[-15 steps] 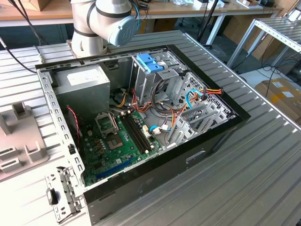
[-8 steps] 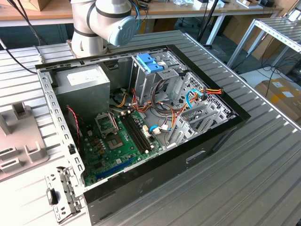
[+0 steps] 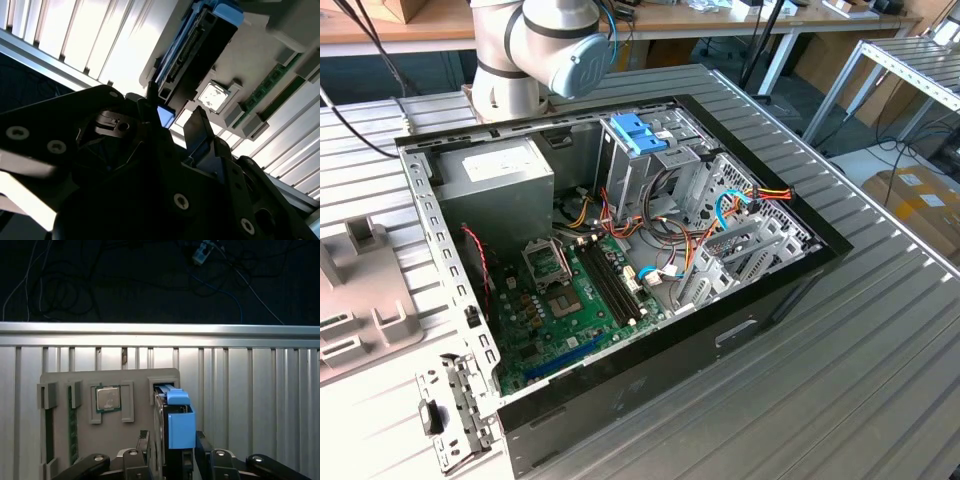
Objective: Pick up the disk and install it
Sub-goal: 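Pick up the disk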
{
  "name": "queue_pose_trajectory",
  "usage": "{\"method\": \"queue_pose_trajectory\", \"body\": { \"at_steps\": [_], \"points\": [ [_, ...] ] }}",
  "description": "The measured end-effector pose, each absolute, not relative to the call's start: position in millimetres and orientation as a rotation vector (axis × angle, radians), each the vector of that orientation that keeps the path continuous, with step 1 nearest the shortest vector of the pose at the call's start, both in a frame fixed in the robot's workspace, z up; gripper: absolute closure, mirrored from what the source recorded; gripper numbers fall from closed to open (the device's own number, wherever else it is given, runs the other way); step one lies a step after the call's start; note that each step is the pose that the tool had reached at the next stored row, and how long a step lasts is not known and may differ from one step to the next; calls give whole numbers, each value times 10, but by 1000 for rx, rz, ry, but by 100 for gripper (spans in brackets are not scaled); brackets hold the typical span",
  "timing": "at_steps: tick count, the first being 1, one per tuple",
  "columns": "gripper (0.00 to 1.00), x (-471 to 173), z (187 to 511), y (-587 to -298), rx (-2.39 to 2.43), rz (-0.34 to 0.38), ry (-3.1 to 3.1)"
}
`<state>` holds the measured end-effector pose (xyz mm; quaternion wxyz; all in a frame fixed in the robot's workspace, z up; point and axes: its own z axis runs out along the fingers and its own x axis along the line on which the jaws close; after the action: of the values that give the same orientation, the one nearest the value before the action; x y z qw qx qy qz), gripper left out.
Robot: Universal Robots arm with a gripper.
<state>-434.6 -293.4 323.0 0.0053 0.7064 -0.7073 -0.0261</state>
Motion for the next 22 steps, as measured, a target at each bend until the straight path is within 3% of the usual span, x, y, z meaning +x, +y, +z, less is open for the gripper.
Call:
{"method": "queue_pose_trajectory", "body": {
  "at_steps": [22],
  "points": [
    [52, -4384, 2988, -2884, 2213, -82, -2215]
  ]
}}
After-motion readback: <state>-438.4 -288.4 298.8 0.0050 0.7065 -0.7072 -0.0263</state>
